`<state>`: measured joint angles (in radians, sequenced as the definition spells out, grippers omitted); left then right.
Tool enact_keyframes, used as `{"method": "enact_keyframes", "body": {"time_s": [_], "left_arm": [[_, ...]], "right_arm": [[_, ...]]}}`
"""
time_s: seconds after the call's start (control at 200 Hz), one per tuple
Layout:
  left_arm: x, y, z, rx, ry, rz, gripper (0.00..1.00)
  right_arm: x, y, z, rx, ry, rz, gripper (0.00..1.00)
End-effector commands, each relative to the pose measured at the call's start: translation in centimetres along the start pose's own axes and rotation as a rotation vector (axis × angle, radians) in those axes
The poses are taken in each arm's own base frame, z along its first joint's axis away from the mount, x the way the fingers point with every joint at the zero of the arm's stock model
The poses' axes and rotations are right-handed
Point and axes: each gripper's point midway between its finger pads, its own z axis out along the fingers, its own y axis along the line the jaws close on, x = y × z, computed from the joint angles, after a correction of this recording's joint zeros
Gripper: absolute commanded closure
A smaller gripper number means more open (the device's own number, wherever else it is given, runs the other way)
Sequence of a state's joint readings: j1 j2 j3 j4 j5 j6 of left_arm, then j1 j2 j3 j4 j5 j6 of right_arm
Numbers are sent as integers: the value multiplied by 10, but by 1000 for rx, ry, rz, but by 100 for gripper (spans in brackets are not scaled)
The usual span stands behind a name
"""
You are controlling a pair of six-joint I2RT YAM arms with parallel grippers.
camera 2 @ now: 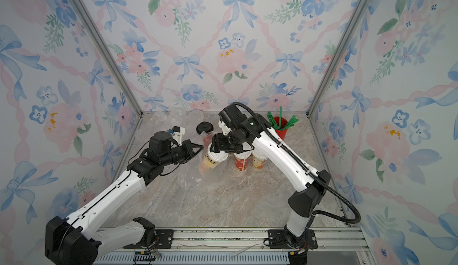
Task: Pack milk tea into plastic carrier bags
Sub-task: Place the milk tea cup in the plastic carrier bag.
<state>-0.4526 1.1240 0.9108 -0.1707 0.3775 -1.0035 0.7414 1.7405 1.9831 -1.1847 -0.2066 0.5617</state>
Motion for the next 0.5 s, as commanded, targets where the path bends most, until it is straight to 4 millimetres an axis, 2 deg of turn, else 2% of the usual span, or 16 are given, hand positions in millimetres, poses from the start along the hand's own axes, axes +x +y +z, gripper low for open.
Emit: {"method": "enact_keyframes", "body": {"time_s": [0.0,0.2,0.495], "left_arm": [[9,-1,-10,-6,53,70,100],[27,0,-14,13,132,103,100],[31,-8,-17,50,154,125,100]], "right_arm": [[-18,0,-21,-16,-83,22,54],[-35,3,-33,-26,-135,24,54],[-52,0,-42,14,-181,16,54]]}}
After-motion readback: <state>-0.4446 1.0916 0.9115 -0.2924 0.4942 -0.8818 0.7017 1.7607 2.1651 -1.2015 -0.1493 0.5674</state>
